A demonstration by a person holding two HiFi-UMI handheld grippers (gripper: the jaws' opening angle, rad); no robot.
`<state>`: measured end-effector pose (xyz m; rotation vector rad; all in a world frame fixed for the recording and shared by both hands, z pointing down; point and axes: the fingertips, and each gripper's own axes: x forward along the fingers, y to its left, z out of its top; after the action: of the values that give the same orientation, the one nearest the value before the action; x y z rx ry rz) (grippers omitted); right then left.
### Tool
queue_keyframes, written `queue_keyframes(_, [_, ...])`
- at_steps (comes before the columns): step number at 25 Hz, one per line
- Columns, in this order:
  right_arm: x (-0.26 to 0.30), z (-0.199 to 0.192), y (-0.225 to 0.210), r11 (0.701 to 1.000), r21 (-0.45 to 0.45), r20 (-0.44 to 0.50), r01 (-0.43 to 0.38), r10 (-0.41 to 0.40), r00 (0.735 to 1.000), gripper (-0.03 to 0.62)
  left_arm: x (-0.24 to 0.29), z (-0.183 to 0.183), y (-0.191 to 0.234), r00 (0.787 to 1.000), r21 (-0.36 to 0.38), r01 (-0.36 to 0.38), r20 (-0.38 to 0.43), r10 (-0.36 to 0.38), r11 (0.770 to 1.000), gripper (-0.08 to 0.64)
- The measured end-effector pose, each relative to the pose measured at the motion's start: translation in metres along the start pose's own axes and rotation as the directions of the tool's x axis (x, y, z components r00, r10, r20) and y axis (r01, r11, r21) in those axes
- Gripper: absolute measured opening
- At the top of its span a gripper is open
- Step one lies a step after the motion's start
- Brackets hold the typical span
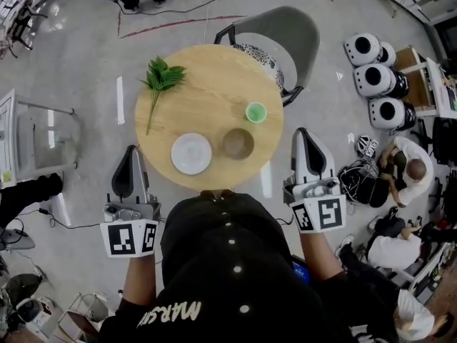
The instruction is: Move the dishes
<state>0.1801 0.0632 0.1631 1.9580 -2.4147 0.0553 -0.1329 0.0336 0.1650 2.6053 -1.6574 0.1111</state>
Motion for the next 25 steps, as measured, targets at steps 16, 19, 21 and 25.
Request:
queue_keyframes(16, [-0.039,0.036,-0.022,0.999,-0.023,0.114,0.05,-0.047,0.992,-0.002,-0.043,0.036,0.001,0.989,0.034,-0.093,0.12,0.088,0.995,0.018])
queue_keyframes(19, [-0.036,0.032,-0.021,0.998,-0.02,0.112,0.054,-0.052,0.992,-0.002,-0.043,0.038,0.0,0.988,0.042,-0.089,0.133,0.083,0.995,0.018])
queue_keyframes(21, [-0.035,0.033,-0.02,0.998,-0.024,0.109,0.05,-0.047,0.993,-0.002,-0.041,0.041,-0.001,0.987,0.042,-0.08,0.14,0.074,0.996,0.018])
queue_keyframes(25, [-0.034,0.036,-0.016,0.998,-0.036,0.112,0.043,-0.039,0.993,-0.003,-0.041,0.046,-0.007,0.987,0.062,-0.062,0.149,0.053,0.996,0.018])
